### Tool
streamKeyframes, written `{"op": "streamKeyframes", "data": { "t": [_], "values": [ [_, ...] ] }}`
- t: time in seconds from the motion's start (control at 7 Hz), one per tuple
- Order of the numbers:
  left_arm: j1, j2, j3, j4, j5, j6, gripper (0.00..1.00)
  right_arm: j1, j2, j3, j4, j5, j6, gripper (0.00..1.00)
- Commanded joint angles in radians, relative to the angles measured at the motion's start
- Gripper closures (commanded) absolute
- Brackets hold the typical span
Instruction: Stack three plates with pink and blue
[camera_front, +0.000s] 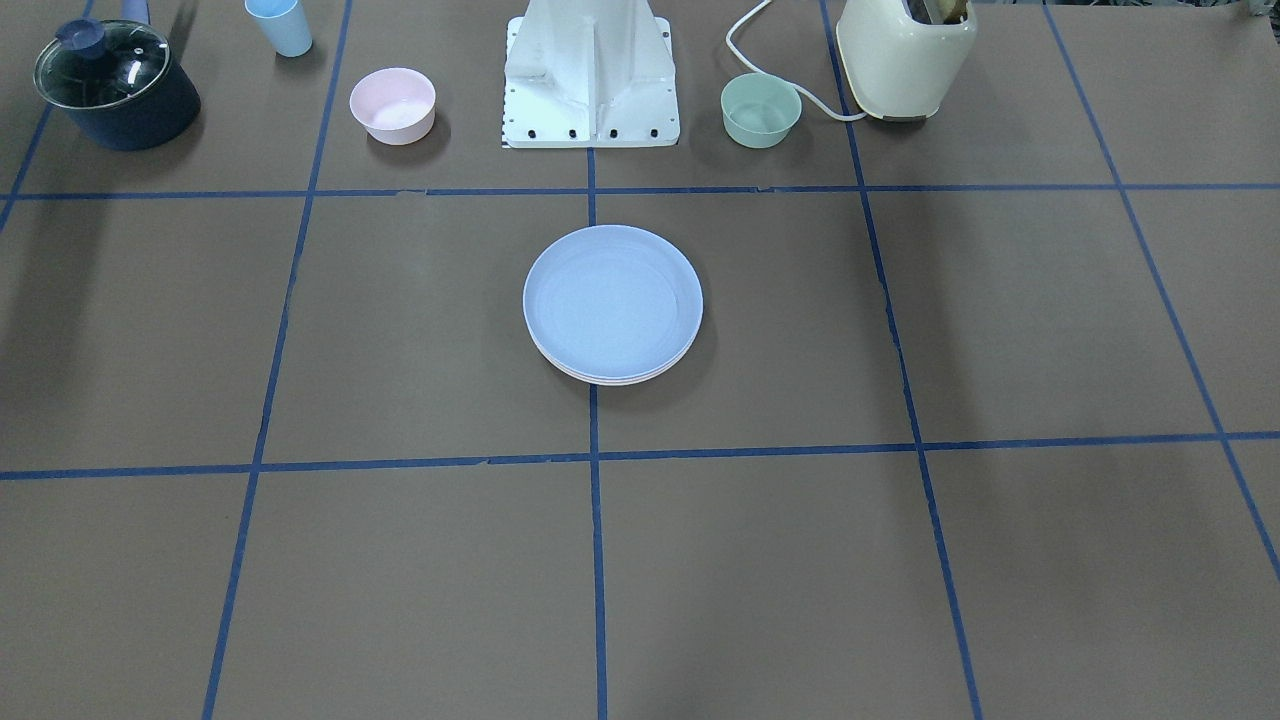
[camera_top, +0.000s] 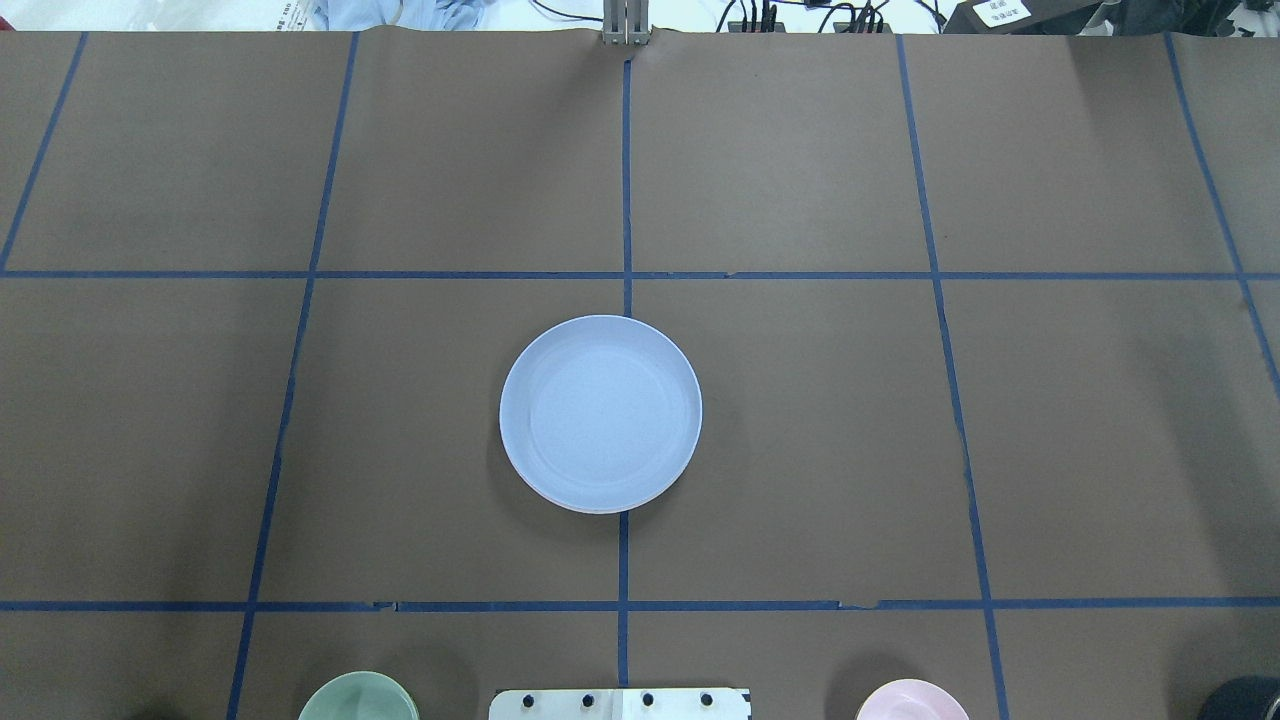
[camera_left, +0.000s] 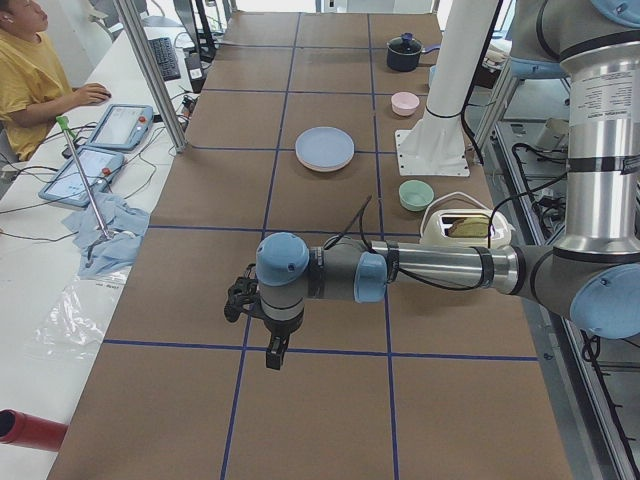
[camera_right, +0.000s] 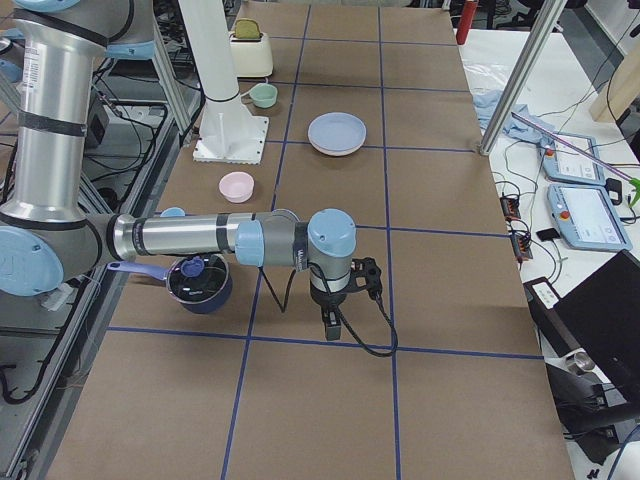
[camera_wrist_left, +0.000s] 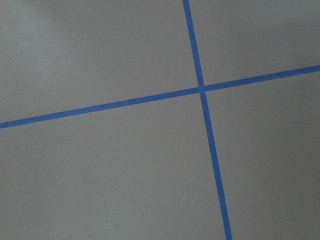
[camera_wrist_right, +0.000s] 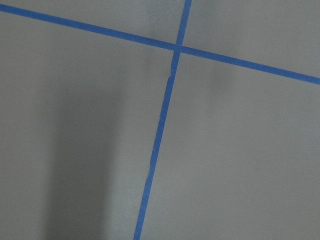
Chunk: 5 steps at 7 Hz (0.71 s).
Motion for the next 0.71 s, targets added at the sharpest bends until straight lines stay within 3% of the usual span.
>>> {"op": "streamKeyframes", "data": {
  "t": [0.0,0.57],
  "values": [
    [0.000,0.000,0.002,-0.001,0.000,0.001,0.00,0.000,0.000,-0.001,-0.001,0.000,0.000,0.00],
    [0.000,0.000,0.005,-0.016,0.000,0.001,0.00,0.000,0.000,-0.001,-0.001,0.000,0.000,0.00]
  ]
}}
